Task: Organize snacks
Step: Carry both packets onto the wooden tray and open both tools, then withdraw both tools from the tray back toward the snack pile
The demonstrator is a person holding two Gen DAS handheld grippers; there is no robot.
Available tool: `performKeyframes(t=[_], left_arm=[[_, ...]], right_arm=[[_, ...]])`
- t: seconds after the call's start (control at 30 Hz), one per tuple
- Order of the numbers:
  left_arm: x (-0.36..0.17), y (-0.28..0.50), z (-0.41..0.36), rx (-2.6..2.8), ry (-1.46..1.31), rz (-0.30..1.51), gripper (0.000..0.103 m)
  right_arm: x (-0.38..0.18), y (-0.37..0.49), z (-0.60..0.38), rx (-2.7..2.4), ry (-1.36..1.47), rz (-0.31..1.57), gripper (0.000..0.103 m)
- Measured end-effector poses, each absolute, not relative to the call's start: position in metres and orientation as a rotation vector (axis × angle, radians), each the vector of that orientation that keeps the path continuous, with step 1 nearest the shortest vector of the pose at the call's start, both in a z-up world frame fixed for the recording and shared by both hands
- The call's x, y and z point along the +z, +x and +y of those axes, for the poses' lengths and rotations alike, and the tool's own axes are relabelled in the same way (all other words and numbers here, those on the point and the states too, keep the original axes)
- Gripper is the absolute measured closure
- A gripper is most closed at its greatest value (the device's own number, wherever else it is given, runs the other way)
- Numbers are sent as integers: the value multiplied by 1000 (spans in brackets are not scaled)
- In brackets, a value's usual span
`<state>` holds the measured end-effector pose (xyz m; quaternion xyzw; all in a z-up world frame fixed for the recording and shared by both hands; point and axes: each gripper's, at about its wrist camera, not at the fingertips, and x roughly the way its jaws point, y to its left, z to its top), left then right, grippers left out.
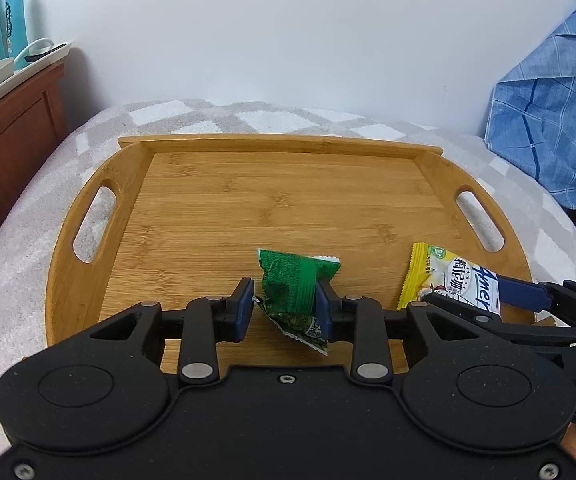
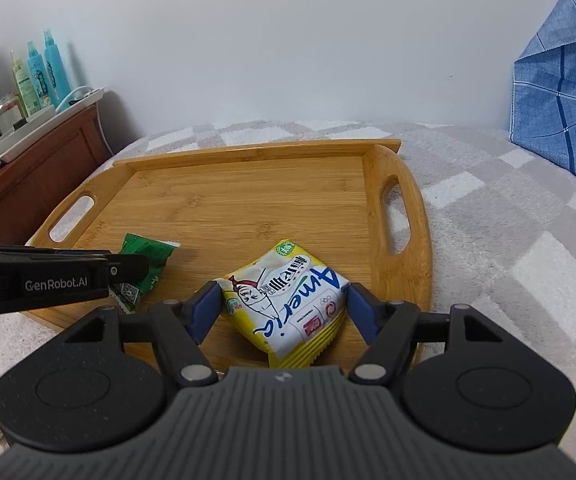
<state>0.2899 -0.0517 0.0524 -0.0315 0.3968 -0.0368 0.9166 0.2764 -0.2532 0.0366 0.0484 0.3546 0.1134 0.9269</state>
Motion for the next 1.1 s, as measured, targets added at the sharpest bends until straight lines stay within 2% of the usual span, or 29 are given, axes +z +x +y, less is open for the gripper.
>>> performKeyframes(t=[0.17,0.27,0.33,0.43,0.73,1.1], left_arm=[[59,284,-50,-84,-63,795,54],[64,278,-49,-84,-56,783,47],[68,274,-46,-77,-54,776,37],[74,268,-42,-72,-61,764,30],[88,236,-30,-69,-52,730,18],[91,180,-19,-69,-65,699,15]], right_arm=[[38,274,-253,243,110,717,19],[40,272,-253,252,116,712,18],[42,270,-253,257,121,707,15],[45,266,-253,263,127,699,13],[52,249,-246,279,113,666,12],[61,204,-246,271,133,590,8]])
